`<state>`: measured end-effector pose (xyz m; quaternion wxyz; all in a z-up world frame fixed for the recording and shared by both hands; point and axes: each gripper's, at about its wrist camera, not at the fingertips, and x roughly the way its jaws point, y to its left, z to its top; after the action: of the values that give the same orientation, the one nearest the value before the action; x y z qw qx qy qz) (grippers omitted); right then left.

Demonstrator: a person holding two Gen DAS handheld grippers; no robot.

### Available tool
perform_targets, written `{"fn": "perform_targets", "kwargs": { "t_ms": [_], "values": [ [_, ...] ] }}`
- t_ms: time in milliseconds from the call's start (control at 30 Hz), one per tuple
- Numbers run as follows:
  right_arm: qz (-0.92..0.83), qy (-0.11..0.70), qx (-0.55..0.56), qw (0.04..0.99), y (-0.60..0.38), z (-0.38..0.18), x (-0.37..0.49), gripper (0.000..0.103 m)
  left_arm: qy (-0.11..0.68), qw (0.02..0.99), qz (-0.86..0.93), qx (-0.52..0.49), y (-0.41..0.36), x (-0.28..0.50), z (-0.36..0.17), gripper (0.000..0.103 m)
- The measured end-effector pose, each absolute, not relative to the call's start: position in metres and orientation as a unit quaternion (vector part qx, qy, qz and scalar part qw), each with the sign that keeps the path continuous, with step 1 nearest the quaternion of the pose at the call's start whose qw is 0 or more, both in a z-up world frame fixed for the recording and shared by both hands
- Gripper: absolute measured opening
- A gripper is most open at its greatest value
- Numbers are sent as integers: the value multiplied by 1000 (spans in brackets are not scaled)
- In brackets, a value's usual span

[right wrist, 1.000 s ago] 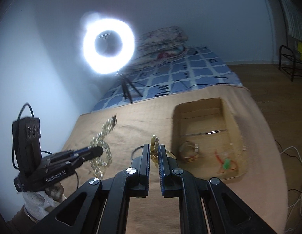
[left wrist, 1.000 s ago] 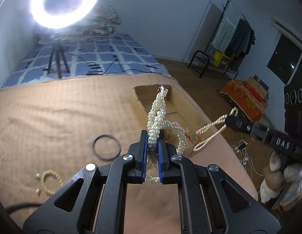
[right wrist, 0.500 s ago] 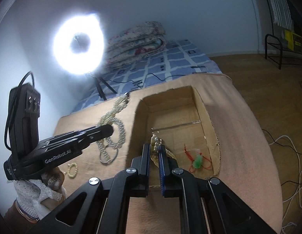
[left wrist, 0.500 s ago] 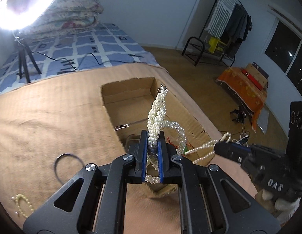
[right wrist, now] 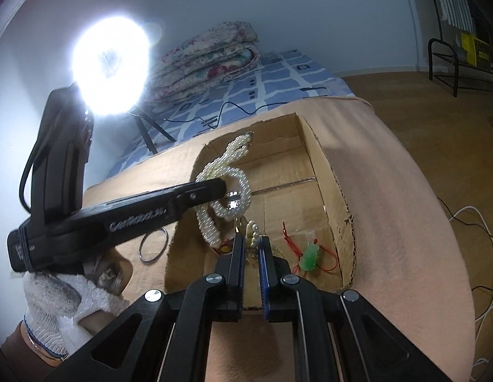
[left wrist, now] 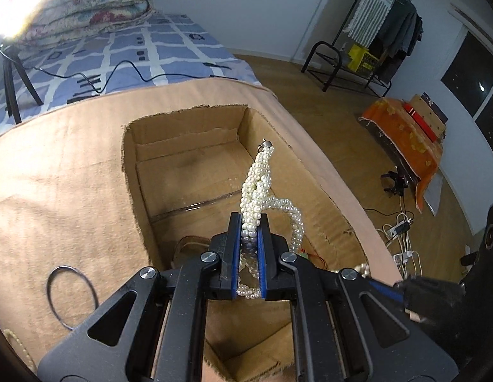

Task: Organize jewelry
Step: 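Lower and open the left tool over the box while the right tool releases its pearl strand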

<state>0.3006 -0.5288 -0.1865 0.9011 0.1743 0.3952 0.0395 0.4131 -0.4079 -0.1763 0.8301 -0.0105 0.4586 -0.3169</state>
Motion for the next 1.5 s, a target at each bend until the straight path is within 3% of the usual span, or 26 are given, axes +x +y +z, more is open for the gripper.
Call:
{"fn": "perform_targets", "kwargs": {
  "t_ms": [900,1000,1100,1300,1433,1500],
  "values": [
    [39,409,177,894,-531,-202,302,6,484,820,-306,-18,-429,429,-191,7],
    [37,408,176,895,-530,-202,301,13,489,815,-309,-26,-427,430,-190,7],
    [32,402,170,899,-529,-199,299,29,486,817,-309,-30,-423,429,-186,17],
    [28,397,166,902,-527,-194,296,34,480,820,-310,-36,-413,425,-176,17],
    [22,388,158,908,-522,-183,291,52,472,823,-313,-38,-401,420,-165,17],
    [22,383,156,910,-520,-178,289,55,469,825,-314,-42,-394,418,-159,17]
  ]
}}
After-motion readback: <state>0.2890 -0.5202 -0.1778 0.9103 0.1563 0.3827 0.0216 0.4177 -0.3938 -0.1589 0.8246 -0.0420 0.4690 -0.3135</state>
